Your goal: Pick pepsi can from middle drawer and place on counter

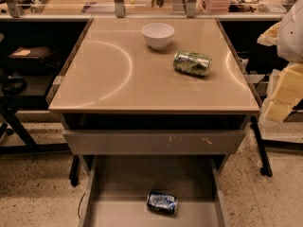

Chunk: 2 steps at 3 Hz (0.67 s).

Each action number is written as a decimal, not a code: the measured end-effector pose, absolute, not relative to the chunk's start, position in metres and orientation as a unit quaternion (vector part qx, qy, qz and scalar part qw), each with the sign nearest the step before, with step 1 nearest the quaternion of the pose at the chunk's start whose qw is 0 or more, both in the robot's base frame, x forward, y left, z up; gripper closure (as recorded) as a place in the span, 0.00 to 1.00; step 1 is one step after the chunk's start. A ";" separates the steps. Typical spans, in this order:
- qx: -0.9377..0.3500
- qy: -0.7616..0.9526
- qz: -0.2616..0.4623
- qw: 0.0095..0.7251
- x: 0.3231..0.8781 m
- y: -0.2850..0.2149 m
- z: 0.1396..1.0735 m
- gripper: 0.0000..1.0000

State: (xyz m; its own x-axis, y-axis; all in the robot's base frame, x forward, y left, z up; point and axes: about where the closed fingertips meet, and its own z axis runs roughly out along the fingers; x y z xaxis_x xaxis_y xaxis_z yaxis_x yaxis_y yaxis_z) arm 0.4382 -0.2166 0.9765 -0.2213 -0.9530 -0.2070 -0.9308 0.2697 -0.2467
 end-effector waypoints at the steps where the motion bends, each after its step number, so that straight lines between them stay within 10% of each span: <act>1: -0.603 0.781 -0.035 0.159 0.438 -0.217 0.976 0.00; 2: -0.603 0.782 -0.031 0.155 0.423 -0.219 0.966 0.00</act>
Offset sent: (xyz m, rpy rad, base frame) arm -0.0407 -0.0070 -0.0343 0.0039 0.0545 -0.0036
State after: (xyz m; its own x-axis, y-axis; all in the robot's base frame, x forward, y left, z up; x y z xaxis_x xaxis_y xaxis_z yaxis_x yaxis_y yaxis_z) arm 0.4233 -0.2186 0.9657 -0.2253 -0.9523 -0.2058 -0.9332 0.2716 -0.2352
